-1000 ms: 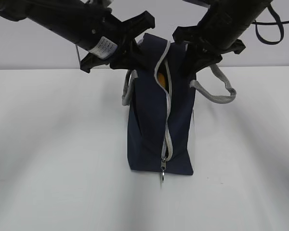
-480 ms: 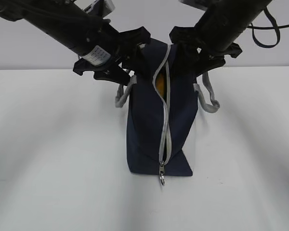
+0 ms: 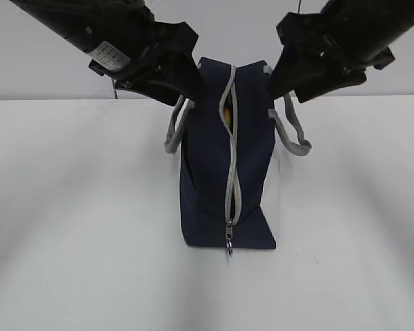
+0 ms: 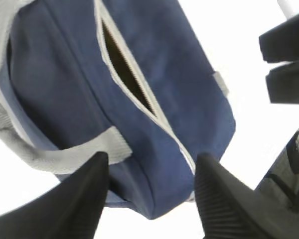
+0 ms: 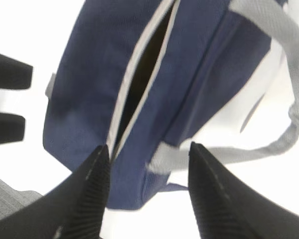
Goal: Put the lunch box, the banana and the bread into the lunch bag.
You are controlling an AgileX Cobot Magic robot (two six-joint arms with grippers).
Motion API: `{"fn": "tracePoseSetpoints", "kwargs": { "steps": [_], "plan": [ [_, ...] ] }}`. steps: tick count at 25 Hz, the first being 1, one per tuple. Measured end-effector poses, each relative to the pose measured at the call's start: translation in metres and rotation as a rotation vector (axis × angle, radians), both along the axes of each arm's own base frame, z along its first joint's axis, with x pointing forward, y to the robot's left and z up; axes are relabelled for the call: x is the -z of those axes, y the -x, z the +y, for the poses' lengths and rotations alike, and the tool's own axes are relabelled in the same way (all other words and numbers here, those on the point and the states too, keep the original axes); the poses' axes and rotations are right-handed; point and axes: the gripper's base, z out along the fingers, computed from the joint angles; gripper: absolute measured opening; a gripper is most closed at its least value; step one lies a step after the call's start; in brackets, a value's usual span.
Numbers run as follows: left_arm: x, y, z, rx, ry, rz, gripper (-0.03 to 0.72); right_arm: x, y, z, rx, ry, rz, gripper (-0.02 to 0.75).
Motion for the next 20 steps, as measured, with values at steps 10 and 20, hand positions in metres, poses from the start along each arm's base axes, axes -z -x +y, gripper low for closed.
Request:
{"fn": "tracePoseSetpoints", "kwargs": {
  "steps": [10,20],
  "plan": [
    [0.006,0.035,0.008,0.109,0.077,-0.042,0.392,0.049,0.078,-0.005,-0.13,-0.123,-0.125,0.376],
    [0.014,0.066,0.023,0.118,0.087,-0.077,0.381,0.121,0.125,0.002,-0.244,-0.338,-0.229,0.376]
  ]
}}
